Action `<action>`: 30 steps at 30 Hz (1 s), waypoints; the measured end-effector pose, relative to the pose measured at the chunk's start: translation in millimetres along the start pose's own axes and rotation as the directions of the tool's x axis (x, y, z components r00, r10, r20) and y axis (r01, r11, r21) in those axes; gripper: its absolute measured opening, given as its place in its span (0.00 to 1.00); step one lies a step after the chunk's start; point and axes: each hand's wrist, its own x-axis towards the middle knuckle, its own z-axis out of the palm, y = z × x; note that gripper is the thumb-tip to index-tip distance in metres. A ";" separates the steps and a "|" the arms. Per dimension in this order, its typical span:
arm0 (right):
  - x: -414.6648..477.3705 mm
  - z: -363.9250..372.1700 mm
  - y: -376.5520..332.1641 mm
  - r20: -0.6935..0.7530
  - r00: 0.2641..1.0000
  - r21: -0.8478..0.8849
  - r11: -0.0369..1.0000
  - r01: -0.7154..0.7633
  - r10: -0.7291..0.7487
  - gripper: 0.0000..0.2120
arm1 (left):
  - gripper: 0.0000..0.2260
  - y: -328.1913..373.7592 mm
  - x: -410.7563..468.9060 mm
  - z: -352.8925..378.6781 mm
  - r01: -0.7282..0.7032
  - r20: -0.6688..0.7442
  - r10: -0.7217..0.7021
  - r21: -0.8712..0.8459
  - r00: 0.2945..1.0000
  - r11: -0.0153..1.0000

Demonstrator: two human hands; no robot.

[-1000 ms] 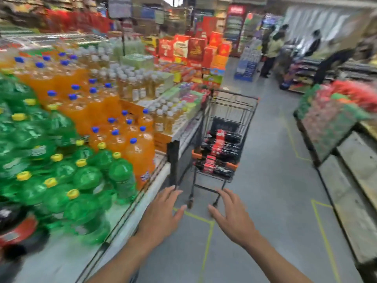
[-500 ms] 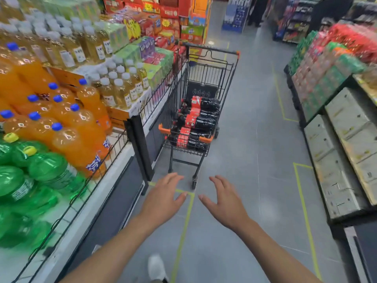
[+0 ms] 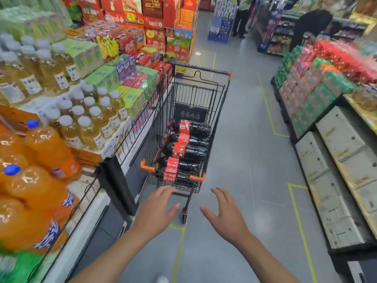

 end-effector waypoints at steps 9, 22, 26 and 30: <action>131.3 -19.6 19.2 0.049 0.999 0.094 0.995 -0.018 0.013 0.33 | 0.21 -13.5 127.0 -10.3 0.123 -0.005 -0.125 -0.133 0.992 0.983; 326.4 -18.0 41.8 0.310 0.938 0.086 0.987 0.134 -0.154 0.34 | 0.22 -15.9 274.1 11.1 0.467 0.059 -0.472 -0.297 0.880 0.833; 369.4 -10.2 39.6 0.383 0.907 0.047 0.984 0.172 -0.177 0.35 | 0.18 -24.7 313.2 19.4 0.541 0.080 -0.556 -0.380 0.827 0.750; 408.7 0.5 38.0 0.446 0.880 0.020 0.985 0.171 -0.161 0.36 | 0.12 -41.9 354.8 25.3 0.630 0.162 -0.661 -0.528 0.733 0.569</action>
